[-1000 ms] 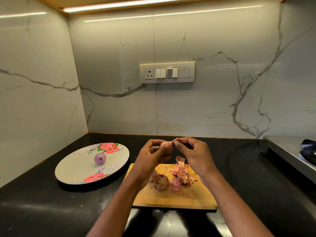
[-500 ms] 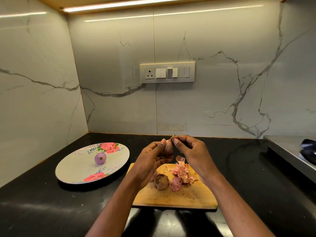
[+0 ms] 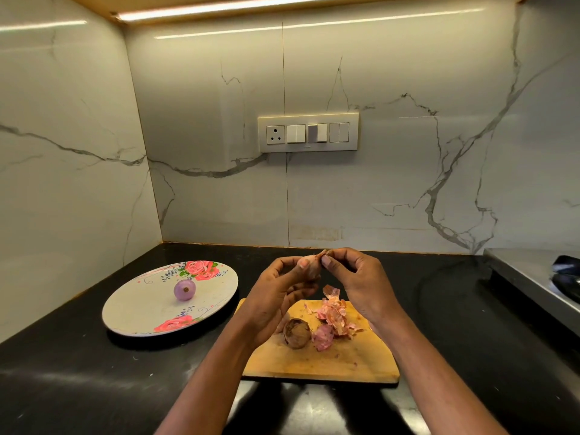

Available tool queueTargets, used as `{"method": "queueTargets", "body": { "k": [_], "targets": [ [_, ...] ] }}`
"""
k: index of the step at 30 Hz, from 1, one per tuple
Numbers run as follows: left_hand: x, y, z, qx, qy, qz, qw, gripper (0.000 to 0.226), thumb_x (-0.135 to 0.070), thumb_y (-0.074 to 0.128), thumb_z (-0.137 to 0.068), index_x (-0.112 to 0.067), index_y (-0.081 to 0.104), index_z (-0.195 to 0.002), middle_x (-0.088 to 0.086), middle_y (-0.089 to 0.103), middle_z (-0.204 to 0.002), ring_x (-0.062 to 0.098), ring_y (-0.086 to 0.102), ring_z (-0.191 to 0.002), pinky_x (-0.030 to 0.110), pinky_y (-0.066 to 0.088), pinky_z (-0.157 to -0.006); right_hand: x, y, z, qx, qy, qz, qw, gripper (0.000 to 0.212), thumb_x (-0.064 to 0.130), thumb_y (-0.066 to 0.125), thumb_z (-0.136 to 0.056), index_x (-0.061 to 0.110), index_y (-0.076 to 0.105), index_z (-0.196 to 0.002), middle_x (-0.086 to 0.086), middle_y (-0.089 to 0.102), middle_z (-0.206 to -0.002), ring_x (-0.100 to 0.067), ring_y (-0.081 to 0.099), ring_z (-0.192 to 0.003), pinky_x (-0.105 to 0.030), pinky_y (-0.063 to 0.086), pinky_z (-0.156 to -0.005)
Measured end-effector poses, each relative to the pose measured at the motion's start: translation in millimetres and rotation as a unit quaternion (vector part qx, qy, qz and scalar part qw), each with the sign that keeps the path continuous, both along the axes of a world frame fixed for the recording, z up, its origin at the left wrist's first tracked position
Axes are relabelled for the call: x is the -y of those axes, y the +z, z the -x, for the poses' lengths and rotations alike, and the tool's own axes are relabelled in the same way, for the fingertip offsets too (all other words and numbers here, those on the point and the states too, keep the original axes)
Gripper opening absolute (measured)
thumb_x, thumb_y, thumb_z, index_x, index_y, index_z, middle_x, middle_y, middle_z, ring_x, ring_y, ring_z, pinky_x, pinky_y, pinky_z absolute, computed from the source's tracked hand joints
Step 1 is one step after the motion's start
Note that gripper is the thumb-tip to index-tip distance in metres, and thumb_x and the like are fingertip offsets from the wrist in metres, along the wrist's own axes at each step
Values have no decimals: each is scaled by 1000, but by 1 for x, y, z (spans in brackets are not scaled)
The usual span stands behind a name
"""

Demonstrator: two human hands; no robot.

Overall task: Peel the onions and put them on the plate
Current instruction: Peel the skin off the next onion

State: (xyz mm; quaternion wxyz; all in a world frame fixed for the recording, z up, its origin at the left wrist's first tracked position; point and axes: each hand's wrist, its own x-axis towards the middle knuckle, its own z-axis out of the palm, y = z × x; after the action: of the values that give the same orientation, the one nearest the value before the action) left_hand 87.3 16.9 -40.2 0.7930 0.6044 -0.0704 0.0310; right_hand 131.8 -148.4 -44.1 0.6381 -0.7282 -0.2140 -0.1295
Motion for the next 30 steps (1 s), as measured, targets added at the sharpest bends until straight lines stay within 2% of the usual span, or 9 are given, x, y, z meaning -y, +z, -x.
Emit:
{"method": "queueTargets", "body": {
  "k": [4,8,11,16,22,25,30],
  "targets": [
    [0,1,0,-6,-3,25,1000,45,-29,65,-82,-10,58,-122,15,69,-113,25,73,-99,28,58,-82,-2,-2,0,8,0,1,1000,18,26,65,-95,19,73,-110,5,73,-101,-6,66,-98,-13,53,-66],
    [-2,0,0,-9,0,35,999,38,-26,65,-84,-8,63,-118,15,70,-114,23,72,-101,27,58,-80,-5,-2,2,0,23,0,1000,19,34,72,-88,25,75,-104,8,75,-98,-8,68,-98,-25,59,-77],
    [-2,-1,-1,-7,-4,31,999,34,-23,66,-85,-10,67,-117,13,71,-114,20,71,-103,26,57,-81,-3,-1,2,-10,21,-29,999,13,28,75,-86,25,78,-98,7,76,-93,-7,69,-95,-17,56,-67],
    [-1,0,-1,-8,20,28,999,43,-24,69,-81,-11,60,-121,12,68,-117,20,72,-100,27,58,-82,1,0,3,-13,38,-34,999,14,27,74,-86,28,79,-99,11,76,-97,-3,66,-101,-12,53,-67],
    [-3,0,-2,-29,26,10,999,41,-35,59,-94,-2,64,-119,11,72,-98,17,69,-85,26,57,-76,1,-2,1,29,24,6,999,14,23,74,-87,26,78,-100,12,77,-93,-1,68,-94,-14,55,-68],
    [-4,0,-2,-37,31,6,999,42,-38,55,-97,-3,67,-117,12,74,-97,21,71,-91,28,57,-80,0,-3,1,55,13,31,998,14,22,73,-89,29,78,-99,13,76,-93,0,68,-93,-15,55,-73],
    [-2,0,-3,-47,35,29,998,38,-35,58,-96,-5,66,-118,14,70,-110,23,69,-100,29,57,-84,-1,-5,0,87,-18,78,993,14,25,70,-91,29,76,-103,18,73,-93,4,65,-94,-11,52,-76]
  ]
}}
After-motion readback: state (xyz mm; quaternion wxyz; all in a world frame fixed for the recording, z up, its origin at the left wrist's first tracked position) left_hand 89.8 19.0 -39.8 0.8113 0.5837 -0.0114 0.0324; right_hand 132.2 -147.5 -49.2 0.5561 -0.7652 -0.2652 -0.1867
